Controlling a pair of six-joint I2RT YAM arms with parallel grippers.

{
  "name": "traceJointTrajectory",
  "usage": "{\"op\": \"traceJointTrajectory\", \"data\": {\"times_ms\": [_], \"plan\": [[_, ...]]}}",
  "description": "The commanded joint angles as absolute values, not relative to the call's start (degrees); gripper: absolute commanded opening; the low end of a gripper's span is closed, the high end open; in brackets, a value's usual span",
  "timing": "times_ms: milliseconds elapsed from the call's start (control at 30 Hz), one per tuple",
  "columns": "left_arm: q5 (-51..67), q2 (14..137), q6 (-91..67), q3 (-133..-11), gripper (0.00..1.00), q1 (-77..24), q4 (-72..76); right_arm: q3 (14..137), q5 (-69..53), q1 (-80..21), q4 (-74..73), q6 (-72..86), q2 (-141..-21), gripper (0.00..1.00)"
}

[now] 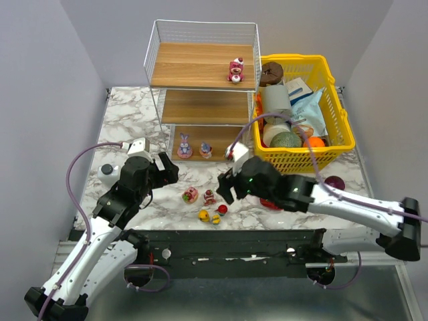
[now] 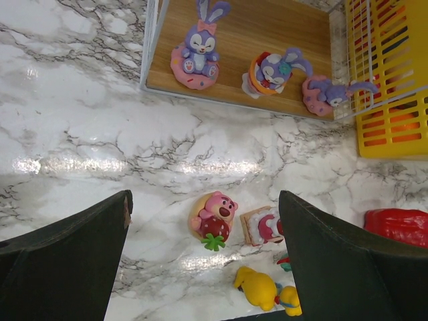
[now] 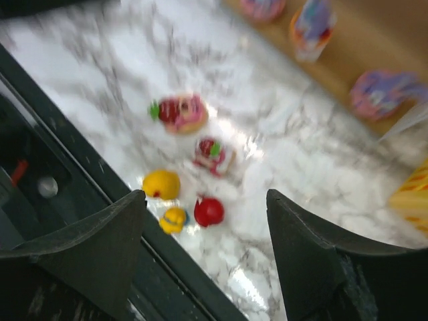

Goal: Place and organize the plastic toys onto the shelf

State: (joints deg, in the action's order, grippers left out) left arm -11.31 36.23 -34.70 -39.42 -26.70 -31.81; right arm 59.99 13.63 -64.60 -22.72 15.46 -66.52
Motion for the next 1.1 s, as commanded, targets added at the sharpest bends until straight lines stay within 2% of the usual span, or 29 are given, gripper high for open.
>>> {"op": "traceJointTrajectory", "data": {"times_ms": [0,300,433,800,1067], "plan": [[-10.90,34.81,-33.92,-38.50,0.99,-26.46,-30.94,50.92,25.18,-73.90,-6.29,16.62,-71.53,0.78],[-10.46,34.45,-34.37,-38.41,0.99,-26.54,-31.38,51.41,31.46,-75.50,-0.53,24.16,-86.11,0.80],[-10.37,34.36,-34.19,-38.32,0.99,-26.54,-31.11,53.17,31.29,-75.50,-0.70,26.80,-90.61,0.77],[-9.93,34.01,-34.98,-38.06,0.99,-26.54,-31.99,55.81,36.29,-75.15,-2.02,31.03,-97.29,0.75],[-9.93,34.63,-35.42,-37.88,0.99,-26.54,-31.55,53.27,35.51,-72.07,0.17,31.82,-97.47,0.68]]}}
